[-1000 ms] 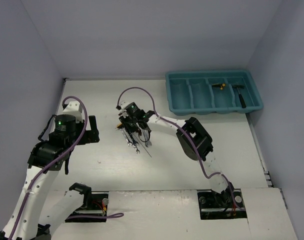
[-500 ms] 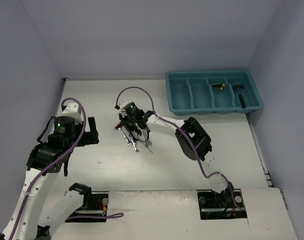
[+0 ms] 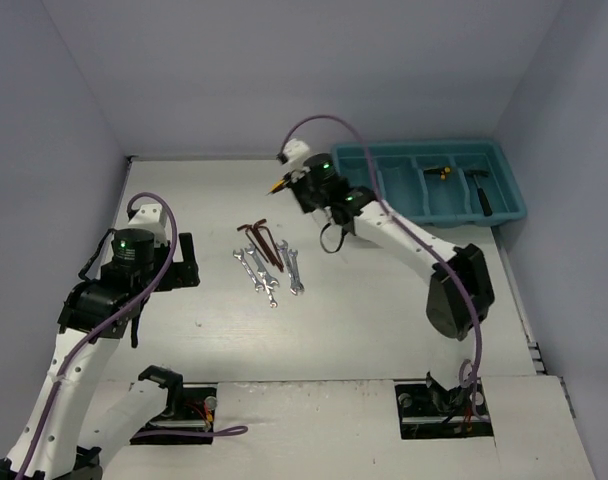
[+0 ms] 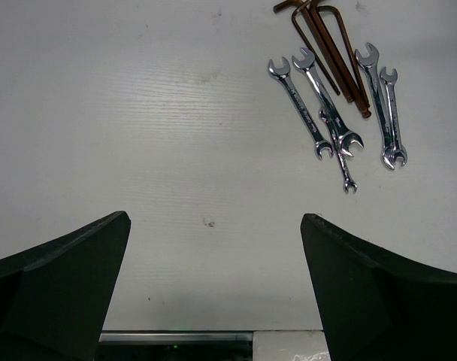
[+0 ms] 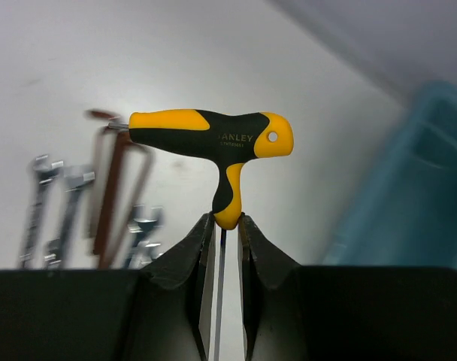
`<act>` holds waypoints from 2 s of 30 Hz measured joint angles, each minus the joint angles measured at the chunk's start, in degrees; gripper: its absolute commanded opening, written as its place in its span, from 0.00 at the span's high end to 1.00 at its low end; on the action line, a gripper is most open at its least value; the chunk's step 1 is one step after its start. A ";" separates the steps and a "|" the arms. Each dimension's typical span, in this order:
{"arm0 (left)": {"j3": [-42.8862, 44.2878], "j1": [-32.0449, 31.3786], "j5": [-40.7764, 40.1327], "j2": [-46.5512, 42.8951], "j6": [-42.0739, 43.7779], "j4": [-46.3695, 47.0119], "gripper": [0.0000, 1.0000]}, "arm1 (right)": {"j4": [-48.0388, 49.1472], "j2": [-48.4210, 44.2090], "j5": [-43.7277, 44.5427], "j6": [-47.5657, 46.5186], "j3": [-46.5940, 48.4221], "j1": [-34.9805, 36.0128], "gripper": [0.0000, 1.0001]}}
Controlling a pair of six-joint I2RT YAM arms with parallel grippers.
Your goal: Sort the tools into containers
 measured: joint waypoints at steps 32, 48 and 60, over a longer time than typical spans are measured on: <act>0.00 0.00 0.07 3.68 -0.02 -0.01 0.05 | -2.07 25.27 6.07 -11.67 22.19 -45.46 0.73; 0.00 0.00 0.46 3.05 -0.02 0.00 0.05 | -2.08 12.89 4.56 -7.91 13.58 -40.65 0.52; 0.44 0.02 0.44 2.77 -0.14 0.00 0.05 | 0.38 -6.80 -0.13 7.95 -7.54 -11.86 0.54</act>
